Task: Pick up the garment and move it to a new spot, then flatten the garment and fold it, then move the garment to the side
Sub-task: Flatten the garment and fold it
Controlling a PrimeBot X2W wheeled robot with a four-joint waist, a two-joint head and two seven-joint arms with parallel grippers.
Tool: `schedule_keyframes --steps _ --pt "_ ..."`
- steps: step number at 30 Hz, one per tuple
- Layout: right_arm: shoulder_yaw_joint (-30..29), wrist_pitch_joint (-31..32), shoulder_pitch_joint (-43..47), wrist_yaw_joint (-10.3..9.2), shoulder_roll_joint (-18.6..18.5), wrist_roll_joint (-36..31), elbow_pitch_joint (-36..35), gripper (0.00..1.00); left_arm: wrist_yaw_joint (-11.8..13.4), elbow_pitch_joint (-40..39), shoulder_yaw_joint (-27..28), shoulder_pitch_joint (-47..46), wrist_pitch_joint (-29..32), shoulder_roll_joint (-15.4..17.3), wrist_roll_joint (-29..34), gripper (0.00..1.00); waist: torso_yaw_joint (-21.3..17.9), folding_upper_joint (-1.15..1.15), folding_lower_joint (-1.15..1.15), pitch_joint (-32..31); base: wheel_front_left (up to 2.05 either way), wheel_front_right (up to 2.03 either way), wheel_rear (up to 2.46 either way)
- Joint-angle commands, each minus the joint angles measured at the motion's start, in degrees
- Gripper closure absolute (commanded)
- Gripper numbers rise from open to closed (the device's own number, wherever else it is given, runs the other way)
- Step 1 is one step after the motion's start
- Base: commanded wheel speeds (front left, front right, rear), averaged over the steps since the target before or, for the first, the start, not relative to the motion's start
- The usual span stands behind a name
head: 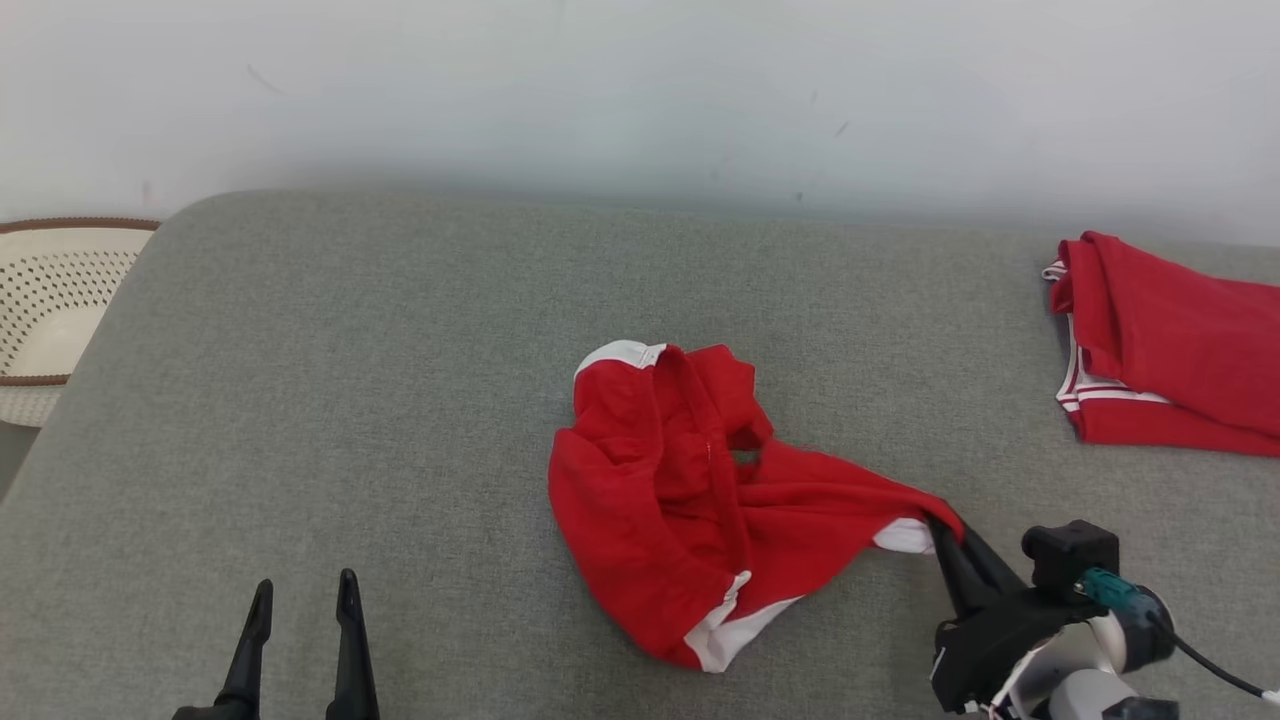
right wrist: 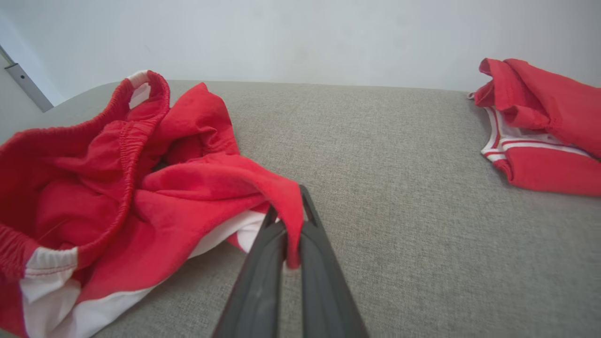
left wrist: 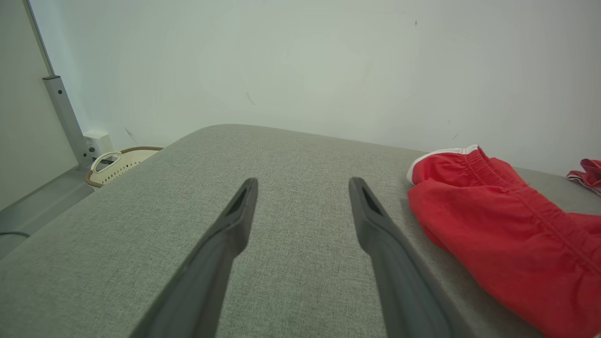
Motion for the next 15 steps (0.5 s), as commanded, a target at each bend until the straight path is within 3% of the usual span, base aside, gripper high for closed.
schedule_keyframes --steps 1,9,10,11,12,15 --pt "-1.73 0.77 1.45 0.01 0.18 -1.09 -1.59 1.0 -0.18 0.34 0.15 -0.26 -0.15 -0.06 -0.37 0.0 0.13 -0.01 0.0 0.12 0.0 0.0 0.0" --pt "-9.04 5.69 8.21 0.01 2.27 -4.89 -9.32 1.0 -0.39 0.37 0.68 -0.03 -0.12 -0.11 -0.22 0.0 0.68 -0.01 0.0 0.21 0.0 0.0 0.0" --pt "-9.09 6.54 8.89 0.01 2.51 -5.2 -9.88 0.93 -0.38 0.32 0.75 0.02 -0.12 -0.12 -0.23 0.0 0.6 -0.01 0.0 0.27 0.0 0.0 0.0" --pt "-9.3 7.03 9.19 0.01 2.58 -5.62 -10.44 0.72 -0.34 0.37 0.75 0.02 -0.12 -0.12 -0.2 0.0 0.54 -0.01 0.0 0.34 0.0 0.0 0.0" --pt "-9.65 7.39 9.45 0.01 2.96 -5.52 -10.85 0.0 -0.38 0.48 0.66 -0.04 -0.12 -0.13 -0.18 0.0 0.48 -0.01 0.0 0.38 0.0 0.0 0.0" --pt "-11.02 7.45 9.92 0.01 3.41 -6.64 -11.69 0.0 -0.32 0.53 0.46 -0.42 -0.12 -0.14 -0.21 0.0 0.19 -0.01 0.0 0.4 0.0 0.0 0.0"
